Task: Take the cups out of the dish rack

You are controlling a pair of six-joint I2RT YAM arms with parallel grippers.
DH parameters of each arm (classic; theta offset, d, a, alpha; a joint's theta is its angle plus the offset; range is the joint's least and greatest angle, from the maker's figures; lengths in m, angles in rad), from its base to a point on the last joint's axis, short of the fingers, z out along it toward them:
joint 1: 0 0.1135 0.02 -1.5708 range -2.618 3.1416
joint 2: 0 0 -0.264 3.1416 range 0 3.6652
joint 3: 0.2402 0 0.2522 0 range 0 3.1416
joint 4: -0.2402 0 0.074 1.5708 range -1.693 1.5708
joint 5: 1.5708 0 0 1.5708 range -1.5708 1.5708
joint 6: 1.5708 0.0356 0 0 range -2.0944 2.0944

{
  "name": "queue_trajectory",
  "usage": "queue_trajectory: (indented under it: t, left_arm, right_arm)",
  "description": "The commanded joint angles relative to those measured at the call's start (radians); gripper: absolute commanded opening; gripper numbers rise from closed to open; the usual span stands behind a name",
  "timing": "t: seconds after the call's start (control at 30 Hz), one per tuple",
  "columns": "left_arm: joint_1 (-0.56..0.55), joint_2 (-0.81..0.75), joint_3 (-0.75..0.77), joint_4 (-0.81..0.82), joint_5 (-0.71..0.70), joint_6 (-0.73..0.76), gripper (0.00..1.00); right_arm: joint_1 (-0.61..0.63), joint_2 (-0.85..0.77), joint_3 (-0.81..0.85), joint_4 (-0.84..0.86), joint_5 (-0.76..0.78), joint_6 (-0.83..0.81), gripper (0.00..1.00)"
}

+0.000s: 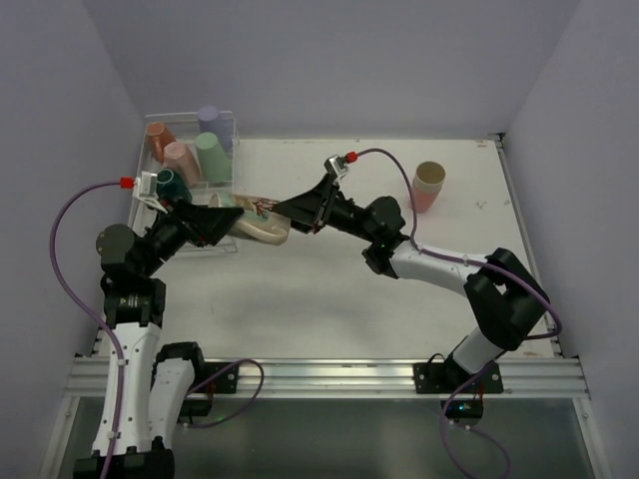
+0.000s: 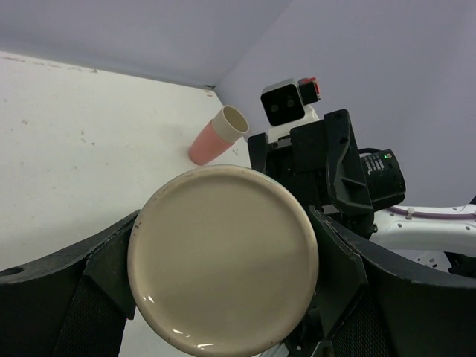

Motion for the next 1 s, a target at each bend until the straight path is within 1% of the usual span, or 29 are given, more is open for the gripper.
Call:
queue_trajectory:
  t: [0.0,0.07,0.1,0.17,0.2,0.27,0.3,0.37,0.4,0.47,0.5,0.57,0.6,0.63,0.67,0.7,0.73,0.77,0.8,0.83,0.87,0.9,0.97]
  left_arm:
    - [-0.005,-0.021,0.005,0.164,0.017,-0.061,0.03]
    - [-0.008,-0.021,-0.003,0.189,0.015,-0.073,0.03]
    - [-0.011,-0.021,-0.004,0.2,0.014,-0.079,0.04]
    - [-0.016,-0.02,-0.004,0.206,0.012,-0.082,0.06]
    - [-0.021,-0.02,-0.006,0.209,0.012,-0.084,0.13]
    - [-0.025,-0.021,-0.01,0.207,0.012,-0.082,0.25]
    - [-0.027,-0.023,-0.015,0.209,0.014,-0.084,0.4]
    - [-0.027,-0.027,-0.018,0.209,0.012,-0.079,0.55]
    - [-0.027,-0.027,-0.018,0.206,0.014,-0.073,0.68]
    - [-0.028,-0.026,-0.012,0.195,0.012,-0.061,0.79]
    - [-0.028,-0.023,0.002,0.183,0.011,-0.03,0.88]
    - [-0.027,-0.011,0.025,0.116,0.001,0.011,0.94]
    - [-0.027,-0.008,0.049,0.067,-0.002,0.057,0.98]
    - [-0.027,-0.003,0.06,0.039,-0.012,0.082,1.0]
    - [-0.027,0.003,0.072,0.011,-0.023,0.111,1.0]
    - [-0.027,0.006,0.1,-0.072,-0.038,0.175,1.0]
    - [-0.027,0.011,0.111,-0.111,-0.07,0.203,1.0]
    - [-0.027,0.015,0.118,-0.131,-0.081,0.224,1.0]
    - [-0.027,0.017,0.121,-0.157,-0.091,0.255,1.0]
    - [-0.028,0.023,0.123,-0.165,-0.1,0.266,1.0]
    - [-0.027,0.026,0.123,-0.171,-0.106,0.277,1.0]
    - [-0.027,0.029,0.128,-0.191,-0.108,0.299,1.0]
    - [-0.027,0.037,0.134,-0.214,-0.121,0.324,1.0]
  right_arm:
    - [0.018,-0.009,0.033,0.105,-0.049,0.046,0.57]
    - [0.021,-0.012,0.022,0.118,-0.049,0.05,0.51]
    - [0.021,-0.018,0.011,0.126,-0.046,0.053,0.38]
    - [0.023,-0.027,-0.002,0.131,-0.034,0.053,0.28]
    - [0.023,-0.032,-0.016,0.129,-0.017,0.049,0.12]
    - [0.023,-0.05,-0.028,0.126,0.001,0.033,0.0]
    - [0.021,-0.058,-0.038,0.12,0.012,0.026,0.0]
    - [0.021,-0.075,-0.051,0.112,0.03,0.007,0.0]
    - [0.02,-0.084,-0.065,0.103,0.046,-0.002,0.0]
    - [0.02,-0.115,-0.081,0.083,0.063,-0.039,0.0]
    - [0.018,-0.127,-0.099,0.059,0.073,-0.054,0.0]
    - [0.012,-0.171,-0.113,0.019,0.096,-0.112,0.0]
    - [0.009,-0.188,-0.124,-0.033,0.102,-0.134,0.0]
    - [0.001,-0.205,-0.127,-0.062,0.112,-0.181,0.0]
    - [-0.002,-0.222,-0.128,-0.102,0.113,-0.207,0.0]
    - [-0.005,-0.256,-0.125,-0.188,0.113,-0.239,0.0]
    - [-0.008,-0.276,-0.127,-0.232,0.119,-0.308,0.0]
    - [-0.01,-0.297,-0.128,-0.283,0.144,-0.341,0.0]
    - [-0.011,-0.335,-0.125,-0.381,0.158,-0.376,0.0]
    - [-0.014,-0.352,-0.121,-0.432,0.168,-0.442,0.0]
    - [-0.017,-0.369,-0.118,-0.481,0.188,-0.474,0.0]
    - [-0.02,-0.385,-0.11,-0.582,0.201,-0.508,0.0]
    - [-0.033,-0.44,-0.096,-0.703,0.245,-0.617,0.0]
